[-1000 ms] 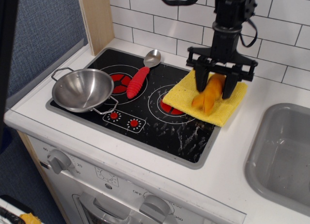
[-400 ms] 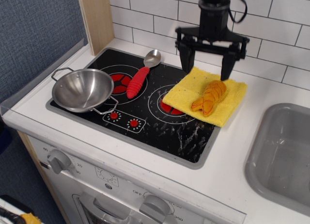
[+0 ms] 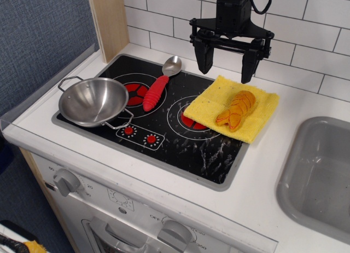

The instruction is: Put the orange fish on top of the yellow cloth

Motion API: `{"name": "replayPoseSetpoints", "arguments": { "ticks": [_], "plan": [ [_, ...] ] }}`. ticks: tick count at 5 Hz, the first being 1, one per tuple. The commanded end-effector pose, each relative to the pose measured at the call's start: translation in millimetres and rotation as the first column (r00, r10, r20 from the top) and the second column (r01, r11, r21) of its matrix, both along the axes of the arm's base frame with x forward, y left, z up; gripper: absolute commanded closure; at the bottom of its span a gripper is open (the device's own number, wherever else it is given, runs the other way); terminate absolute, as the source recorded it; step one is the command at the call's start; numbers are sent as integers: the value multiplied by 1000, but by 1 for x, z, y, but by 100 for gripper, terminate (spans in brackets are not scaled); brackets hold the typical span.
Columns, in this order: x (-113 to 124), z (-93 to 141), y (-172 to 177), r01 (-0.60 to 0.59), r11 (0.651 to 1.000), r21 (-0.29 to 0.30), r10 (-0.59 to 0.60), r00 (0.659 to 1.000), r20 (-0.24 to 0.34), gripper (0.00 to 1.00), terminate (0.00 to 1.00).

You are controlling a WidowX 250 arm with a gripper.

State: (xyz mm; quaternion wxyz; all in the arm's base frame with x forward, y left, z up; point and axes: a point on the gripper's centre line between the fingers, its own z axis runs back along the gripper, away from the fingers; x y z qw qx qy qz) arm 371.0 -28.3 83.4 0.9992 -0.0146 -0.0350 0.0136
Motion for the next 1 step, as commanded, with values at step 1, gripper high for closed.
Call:
{"name": "replayPoseSetpoints", "arguments": {
  "ticks": [1],
  "plan": [
    [-3, 27, 1, -3, 1000, -3, 3, 997, 72, 0, 100]
  ]
}}
